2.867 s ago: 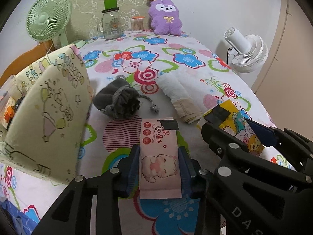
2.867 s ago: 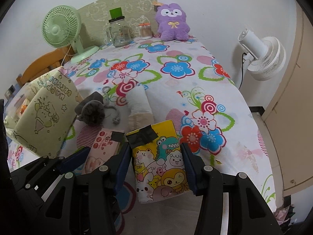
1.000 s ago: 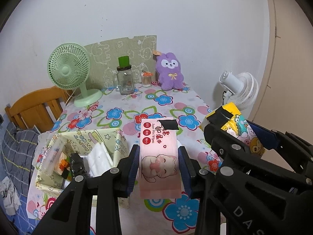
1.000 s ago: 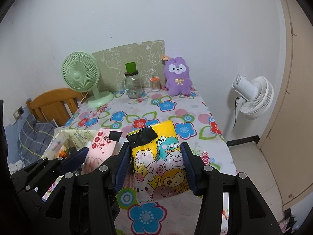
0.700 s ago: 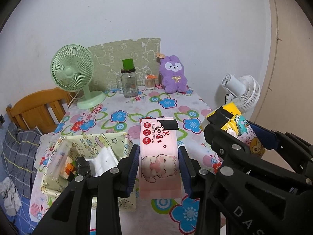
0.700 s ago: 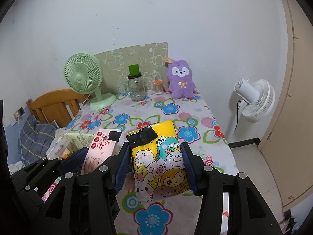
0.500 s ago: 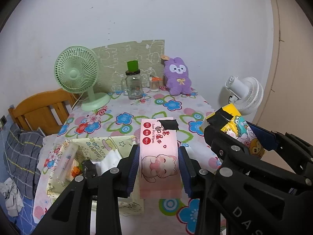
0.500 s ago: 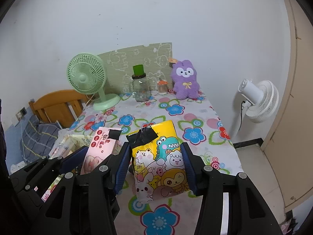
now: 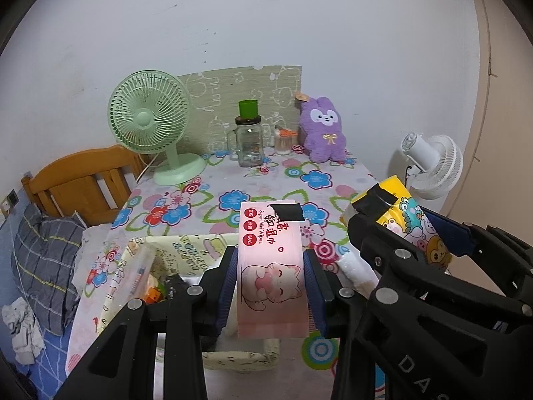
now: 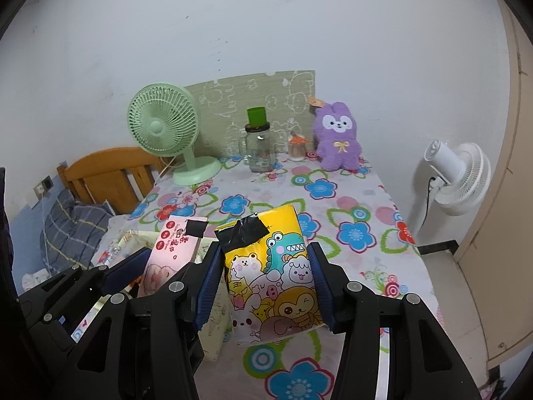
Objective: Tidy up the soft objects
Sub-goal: 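Carry the pink pack and yellow bag over the yellow-green box with both grippers, then open the left gripper to drop the pink pack while the right drops the yellow bag into the box, then withdraw both open grippers from the box, then move the left gripper toward the grey pouch while the right approaches the white rolled cloth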
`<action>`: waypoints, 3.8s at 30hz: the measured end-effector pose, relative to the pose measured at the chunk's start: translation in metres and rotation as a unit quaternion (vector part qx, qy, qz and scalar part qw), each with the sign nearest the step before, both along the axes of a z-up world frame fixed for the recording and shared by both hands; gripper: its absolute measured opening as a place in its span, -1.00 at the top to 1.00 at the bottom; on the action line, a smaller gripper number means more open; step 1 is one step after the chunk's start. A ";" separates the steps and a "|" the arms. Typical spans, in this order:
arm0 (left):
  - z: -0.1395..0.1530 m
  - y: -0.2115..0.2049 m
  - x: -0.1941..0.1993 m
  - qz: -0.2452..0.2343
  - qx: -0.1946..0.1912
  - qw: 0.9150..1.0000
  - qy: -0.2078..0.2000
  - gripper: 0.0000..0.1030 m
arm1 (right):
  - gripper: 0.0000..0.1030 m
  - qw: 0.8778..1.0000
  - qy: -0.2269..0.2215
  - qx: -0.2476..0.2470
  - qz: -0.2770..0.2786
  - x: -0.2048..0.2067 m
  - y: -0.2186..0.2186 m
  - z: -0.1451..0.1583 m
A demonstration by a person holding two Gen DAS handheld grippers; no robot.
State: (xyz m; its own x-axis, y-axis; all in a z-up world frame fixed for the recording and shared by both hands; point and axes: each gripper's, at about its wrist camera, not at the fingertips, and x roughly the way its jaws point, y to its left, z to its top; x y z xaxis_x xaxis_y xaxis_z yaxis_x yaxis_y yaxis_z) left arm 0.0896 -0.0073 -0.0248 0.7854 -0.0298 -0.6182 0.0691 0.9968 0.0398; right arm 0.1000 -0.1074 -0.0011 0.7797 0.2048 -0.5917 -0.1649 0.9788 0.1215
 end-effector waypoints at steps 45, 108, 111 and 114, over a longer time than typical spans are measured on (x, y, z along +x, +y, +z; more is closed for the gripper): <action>-0.055 0.106 0.029 0.040 0.005 0.997 0.069 0.17 | -0.06 0.994 0.066 -0.019 0.083 0.050 0.114 -0.049; -0.012 0.061 0.006 0.040 0.000 0.999 0.006 -0.99 | -0.78 0.998 -0.006 -0.025 0.056 0.016 0.062 -0.010; -0.010 0.056 0.005 0.041 0.001 0.999 0.002 -0.99 | -0.79 0.998 -0.009 -0.028 0.053 0.014 0.054 -0.007; -0.009 0.050 0.003 0.041 0.001 0.999 -0.002 -0.99 | -0.79 0.998 -0.013 -0.028 0.049 0.011 0.047 -0.005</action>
State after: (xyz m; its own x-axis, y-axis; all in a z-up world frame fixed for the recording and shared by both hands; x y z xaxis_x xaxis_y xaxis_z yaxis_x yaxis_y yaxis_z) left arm 0.0927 0.0427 -0.0334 0.7874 0.0357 -0.6154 -0.0127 0.9990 0.0418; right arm 0.1110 -0.0601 -0.0065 0.7727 0.2478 -0.5844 -0.2625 0.9630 0.0613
